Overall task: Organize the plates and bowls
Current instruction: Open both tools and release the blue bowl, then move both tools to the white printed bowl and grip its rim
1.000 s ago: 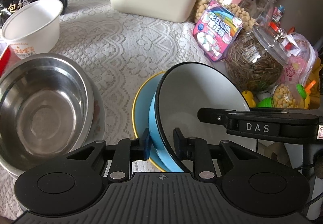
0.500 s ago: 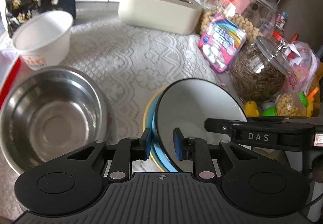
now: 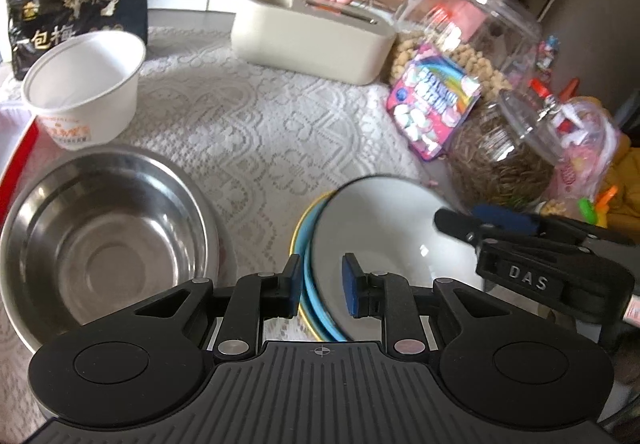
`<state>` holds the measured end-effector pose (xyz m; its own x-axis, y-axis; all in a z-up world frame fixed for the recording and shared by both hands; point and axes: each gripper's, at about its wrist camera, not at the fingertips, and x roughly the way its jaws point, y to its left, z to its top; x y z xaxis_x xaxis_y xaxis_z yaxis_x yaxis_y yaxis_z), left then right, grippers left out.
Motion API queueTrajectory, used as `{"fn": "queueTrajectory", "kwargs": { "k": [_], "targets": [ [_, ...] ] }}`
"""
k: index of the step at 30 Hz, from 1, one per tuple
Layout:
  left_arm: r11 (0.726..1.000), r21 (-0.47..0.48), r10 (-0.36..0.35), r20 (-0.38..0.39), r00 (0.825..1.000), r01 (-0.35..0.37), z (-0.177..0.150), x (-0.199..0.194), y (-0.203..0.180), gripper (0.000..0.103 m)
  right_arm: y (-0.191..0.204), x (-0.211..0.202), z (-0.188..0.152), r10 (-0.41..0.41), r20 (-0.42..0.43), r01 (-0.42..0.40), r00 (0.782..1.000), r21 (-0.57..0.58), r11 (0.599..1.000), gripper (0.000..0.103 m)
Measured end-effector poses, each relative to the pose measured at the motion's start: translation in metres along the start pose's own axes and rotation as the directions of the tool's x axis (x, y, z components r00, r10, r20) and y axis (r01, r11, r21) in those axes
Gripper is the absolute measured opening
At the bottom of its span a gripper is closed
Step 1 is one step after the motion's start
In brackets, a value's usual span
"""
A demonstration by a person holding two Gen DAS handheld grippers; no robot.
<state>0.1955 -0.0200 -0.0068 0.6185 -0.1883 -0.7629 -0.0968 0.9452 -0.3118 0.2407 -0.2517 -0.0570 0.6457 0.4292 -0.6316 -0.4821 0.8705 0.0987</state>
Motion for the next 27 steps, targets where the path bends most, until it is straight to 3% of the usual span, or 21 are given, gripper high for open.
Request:
{"fn": "queueTrajectory", "kwargs": {
  "k": [1,3,10,15,18,21,23,25,27],
  "targets": [
    [1.000,-0.001,-0.016,0.008,1.000,0.016,0.003,-0.003,0.004,0.024,0.004,-0.007,-0.003,-0.030,0.059,0.031,0.998,-0.008,0.999,0.058],
    [0.999,-0.013,-0.039,0.028,0.999,0.040,0.011,-0.008,0.017,0.024,0.014,-0.016,-0.009,-0.074,0.143,0.077,0.987,-0.015,0.997,0.063],
    [0.993,-0.075,-0.090,0.062,0.994,0.094,0.065,-0.016,0.089,0.023,0.060,-0.006,0.028,-0.142,0.157,0.163,0.977,-0.127,0.978,0.066],
    [0.986,-0.064,-0.145,0.158,0.977,0.156,0.107,-0.029,0.142,0.024,0.101,0.027,0.085,-0.059,0.013,0.060,0.998,-0.096,0.994,0.066],
    [0.973,-0.116,-0.173,0.219,0.960,0.202,0.109,-0.032,0.184,0.024,0.130,0.058,0.114,-0.036,-0.069,0.031,0.997,-0.066,0.997,0.066],
    [0.953,-0.251,-0.103,0.259,0.960,0.170,0.112,-0.033,0.239,0.024,0.167,0.095,0.136,-0.059,-0.126,0.046,0.990,-0.105,0.993,0.066],
    [0.953,-0.300,0.048,0.306,0.951,0.048,0.115,-0.041,0.266,0.024,0.191,0.116,0.149,-0.081,-0.130,0.063,0.988,-0.138,0.988,0.066],
    [0.936,-0.347,0.159,0.285,0.945,-0.053,0.116,-0.042,0.291,0.024,0.209,0.136,0.163,-0.069,-0.142,0.051,0.987,-0.126,0.991,0.066],
    [0.921,-0.381,0.180,0.243,0.953,-0.076,0.115,-0.035,0.310,0.024,0.217,0.154,0.172,-0.024,-0.174,0.013,0.984,-0.067,0.998,0.066]
  ]
}}
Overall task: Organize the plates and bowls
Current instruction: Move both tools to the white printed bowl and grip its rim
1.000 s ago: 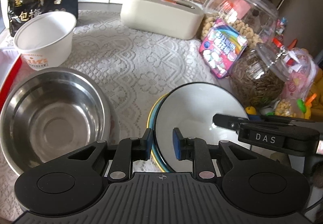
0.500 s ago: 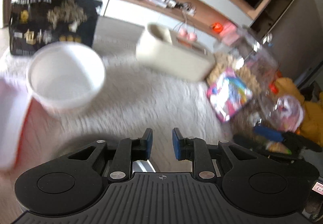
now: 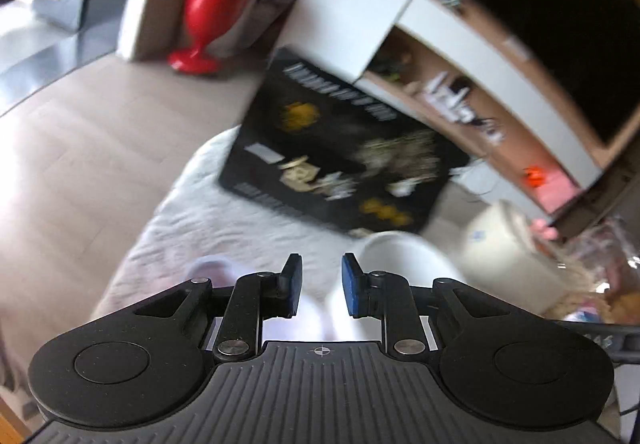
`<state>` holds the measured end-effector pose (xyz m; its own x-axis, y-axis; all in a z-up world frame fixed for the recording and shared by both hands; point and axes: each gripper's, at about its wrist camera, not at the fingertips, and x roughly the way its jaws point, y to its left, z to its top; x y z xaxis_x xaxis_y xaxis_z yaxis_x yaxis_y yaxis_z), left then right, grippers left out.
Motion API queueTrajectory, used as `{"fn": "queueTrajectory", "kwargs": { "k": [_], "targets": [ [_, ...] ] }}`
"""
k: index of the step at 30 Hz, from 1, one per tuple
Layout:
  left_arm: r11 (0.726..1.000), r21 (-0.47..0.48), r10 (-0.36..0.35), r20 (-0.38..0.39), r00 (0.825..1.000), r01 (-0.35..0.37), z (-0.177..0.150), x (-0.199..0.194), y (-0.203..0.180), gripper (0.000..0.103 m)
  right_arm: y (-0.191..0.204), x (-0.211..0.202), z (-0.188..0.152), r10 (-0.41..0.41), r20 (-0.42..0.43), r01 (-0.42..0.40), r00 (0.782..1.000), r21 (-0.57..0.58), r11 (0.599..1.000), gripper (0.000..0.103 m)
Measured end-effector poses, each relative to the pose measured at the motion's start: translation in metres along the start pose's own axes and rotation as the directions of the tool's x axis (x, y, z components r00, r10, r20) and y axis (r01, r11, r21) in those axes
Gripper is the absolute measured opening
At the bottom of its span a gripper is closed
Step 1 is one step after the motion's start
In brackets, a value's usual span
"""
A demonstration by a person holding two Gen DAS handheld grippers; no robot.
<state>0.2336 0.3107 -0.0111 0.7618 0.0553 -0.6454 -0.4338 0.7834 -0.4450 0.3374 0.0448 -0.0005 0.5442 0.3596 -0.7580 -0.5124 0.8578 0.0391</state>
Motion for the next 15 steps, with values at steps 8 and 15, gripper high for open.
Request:
{"fn": "queueTrajectory", "kwargs": {
  "k": [8,15],
  "targets": [
    [0.995,-0.078,-0.074,-0.117,0.990,0.065,-0.007,0.038,0.016,0.024,0.014,0.057,-0.003,0.044,-0.117,-0.030,0.992,0.118,0.993,0.066],
    [0.969,-0.180,-0.179,-0.030,0.983,0.171,-0.005,0.026,0.027,0.024,0.003,0.087,-0.004,0.042,-0.149,-0.015,0.988,0.178,0.984,0.066]
  ]
}}
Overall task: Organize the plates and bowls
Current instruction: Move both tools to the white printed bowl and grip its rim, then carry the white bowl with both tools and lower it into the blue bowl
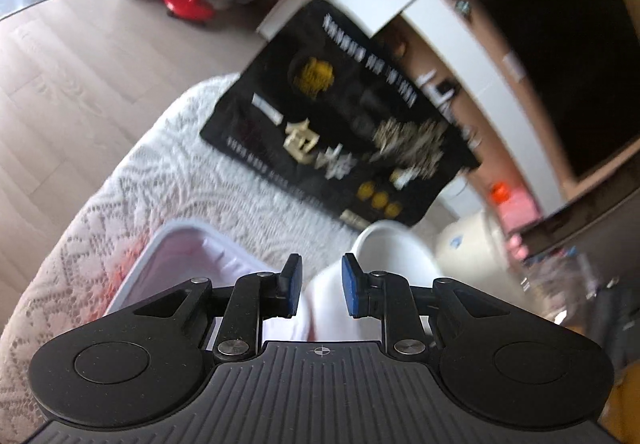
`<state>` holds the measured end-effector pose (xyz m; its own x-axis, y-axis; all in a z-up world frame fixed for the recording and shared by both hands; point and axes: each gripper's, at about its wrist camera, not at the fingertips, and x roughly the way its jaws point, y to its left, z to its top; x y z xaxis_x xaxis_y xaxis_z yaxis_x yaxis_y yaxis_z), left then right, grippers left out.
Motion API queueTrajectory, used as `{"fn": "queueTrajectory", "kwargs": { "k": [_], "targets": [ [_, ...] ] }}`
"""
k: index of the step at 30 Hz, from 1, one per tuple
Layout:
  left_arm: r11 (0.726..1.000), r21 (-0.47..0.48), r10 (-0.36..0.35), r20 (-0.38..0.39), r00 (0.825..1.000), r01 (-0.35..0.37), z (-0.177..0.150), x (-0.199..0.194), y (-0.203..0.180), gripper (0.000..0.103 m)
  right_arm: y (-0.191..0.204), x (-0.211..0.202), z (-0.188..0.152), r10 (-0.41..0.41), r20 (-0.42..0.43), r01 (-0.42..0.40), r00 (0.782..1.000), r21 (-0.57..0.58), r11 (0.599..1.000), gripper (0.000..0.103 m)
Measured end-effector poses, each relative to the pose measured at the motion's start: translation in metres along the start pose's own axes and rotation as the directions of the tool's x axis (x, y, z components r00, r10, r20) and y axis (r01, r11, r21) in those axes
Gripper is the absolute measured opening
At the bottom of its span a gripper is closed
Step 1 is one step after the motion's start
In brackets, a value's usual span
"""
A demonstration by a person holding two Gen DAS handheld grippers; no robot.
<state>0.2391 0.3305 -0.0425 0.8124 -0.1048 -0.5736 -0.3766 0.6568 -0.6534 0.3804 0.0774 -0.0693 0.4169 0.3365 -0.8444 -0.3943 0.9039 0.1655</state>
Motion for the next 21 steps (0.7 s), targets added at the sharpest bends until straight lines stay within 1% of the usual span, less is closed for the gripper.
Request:
{"fn": "queueTrajectory", "kwargs": {
  "k": [2,3,4,6,8,9,10,11,13,15,17,21],
  "targets": [
    [0.999,0.002,-0.044,0.018,0.999,0.044,0.001,-0.005,-0.001,0.024,-0.004,0.003,0.000,0.018,-0.023,-0.017,1.000,0.017,1.000,0.066],
    [0.998,0.012,-0.058,0.010,0.998,0.058,0.001,-0.003,-0.002,0.024,-0.005,0.005,-0.001,0.021,-0.028,-0.021,0.999,0.022,1.000,0.065],
    [0.998,0.031,-0.056,-0.011,0.998,0.057,-0.001,0.002,-0.004,0.024,-0.005,0.006,-0.003,0.022,-0.030,-0.021,0.999,0.023,1.000,0.065],
    [0.996,0.086,-0.007,-0.067,0.998,0.012,-0.008,0.017,-0.011,0.024,-0.004,0.007,-0.004,0.024,-0.031,-0.023,0.999,0.016,1.000,0.065],
    [0.991,0.131,0.046,-0.088,0.995,-0.034,-0.017,0.028,-0.017,0.024,-0.001,0.007,-0.006,0.032,-0.024,-0.032,0.999,-0.006,0.999,0.064],
    [0.989,0.143,0.056,-0.094,0.994,-0.043,-0.020,0.031,-0.019,0.024,0.002,0.008,-0.006,0.038,-0.021,-0.039,0.999,-0.024,0.999,0.063],
    [0.987,0.152,0.059,-0.102,0.993,-0.043,-0.023,0.035,-0.021,0.024,0.005,0.008,-0.008,0.045,-0.023,-0.046,0.999,-0.040,0.998,0.056],
    [0.986,0.161,0.057,-0.110,0.992,-0.039,-0.026,0.038,-0.023,0.024,0.008,0.010,-0.009,0.055,-0.033,-0.056,0.998,-0.054,0.997,0.053],
    [0.980,0.190,0.077,-0.119,0.990,-0.053,-0.032,0.044,-0.027,0.027,0.013,0.017,-0.011,0.075,-0.073,-0.079,0.995,-0.064,0.995,0.036],
    [0.971,0.222,0.111,-0.109,0.988,-0.085,-0.038,0.047,-0.032,0.028,0.017,0.020,-0.013,0.078,-0.096,-0.085,0.992,-0.064,0.994,0.034],
    [0.966,0.239,0.127,-0.098,0.987,-0.101,-0.041,0.045,-0.037,0.027,0.021,0.018,-0.016,0.063,-0.074,-0.070,0.995,-0.088,0.994,0.033],
    [0.961,0.269,0.079,-0.057,0.995,-0.060,-0.047,0.027,-0.054,0.027,0.018,-0.009,-0.022,0.055,-0.026,-0.058,0.998,-0.119,0.991,0.032]
  ]
}}
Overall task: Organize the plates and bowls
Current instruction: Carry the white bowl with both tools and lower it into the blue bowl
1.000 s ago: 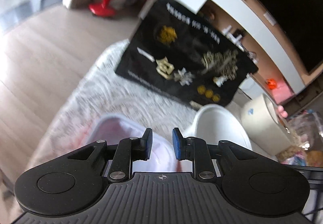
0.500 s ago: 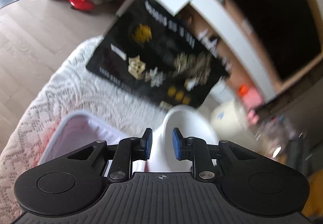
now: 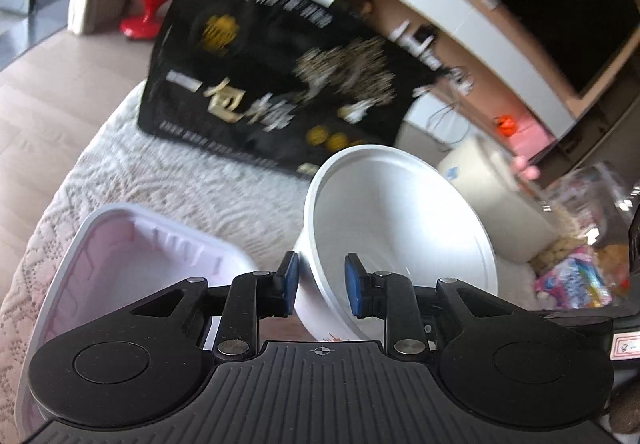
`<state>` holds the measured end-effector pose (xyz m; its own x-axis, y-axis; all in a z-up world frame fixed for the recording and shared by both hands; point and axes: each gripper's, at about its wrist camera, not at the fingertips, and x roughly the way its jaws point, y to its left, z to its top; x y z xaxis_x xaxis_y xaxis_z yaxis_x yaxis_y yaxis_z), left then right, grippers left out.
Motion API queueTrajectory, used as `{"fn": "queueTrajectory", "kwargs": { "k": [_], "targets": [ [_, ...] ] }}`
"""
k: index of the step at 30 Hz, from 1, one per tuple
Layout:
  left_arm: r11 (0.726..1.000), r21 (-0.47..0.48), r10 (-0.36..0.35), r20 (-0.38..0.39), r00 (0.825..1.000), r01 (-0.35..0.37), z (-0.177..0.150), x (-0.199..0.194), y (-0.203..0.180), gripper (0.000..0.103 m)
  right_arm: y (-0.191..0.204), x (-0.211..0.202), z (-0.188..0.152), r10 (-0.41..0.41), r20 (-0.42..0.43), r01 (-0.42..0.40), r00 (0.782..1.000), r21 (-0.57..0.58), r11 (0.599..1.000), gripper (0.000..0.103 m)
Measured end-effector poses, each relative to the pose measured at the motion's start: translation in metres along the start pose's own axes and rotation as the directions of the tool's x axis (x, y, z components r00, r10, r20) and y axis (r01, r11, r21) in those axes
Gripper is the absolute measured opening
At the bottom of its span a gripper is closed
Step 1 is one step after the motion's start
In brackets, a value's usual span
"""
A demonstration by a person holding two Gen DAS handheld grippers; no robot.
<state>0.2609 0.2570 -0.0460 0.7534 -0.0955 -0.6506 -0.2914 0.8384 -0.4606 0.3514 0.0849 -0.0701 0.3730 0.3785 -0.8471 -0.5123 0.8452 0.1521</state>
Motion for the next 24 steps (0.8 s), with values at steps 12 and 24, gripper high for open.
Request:
{"fn": "queueTrajectory", "kwargs": {
  "k": [12,24],
  "targets": [
    [0.979,0.126,-0.170,0.068,0.983,0.160,-0.051,-0.086,-0.118,0.031,-0.056,-0.132,-0.051,-0.086,0.156,0.089,0.984,-0.013,0.996,0.032],
    [0.943,0.209,-0.224,-0.175,0.959,0.259,-0.129,-0.088,-0.199,0.030,-0.149,-0.220,-0.165,-0.171,0.218,0.164,0.961,0.049,0.985,0.033]
  ]
}}
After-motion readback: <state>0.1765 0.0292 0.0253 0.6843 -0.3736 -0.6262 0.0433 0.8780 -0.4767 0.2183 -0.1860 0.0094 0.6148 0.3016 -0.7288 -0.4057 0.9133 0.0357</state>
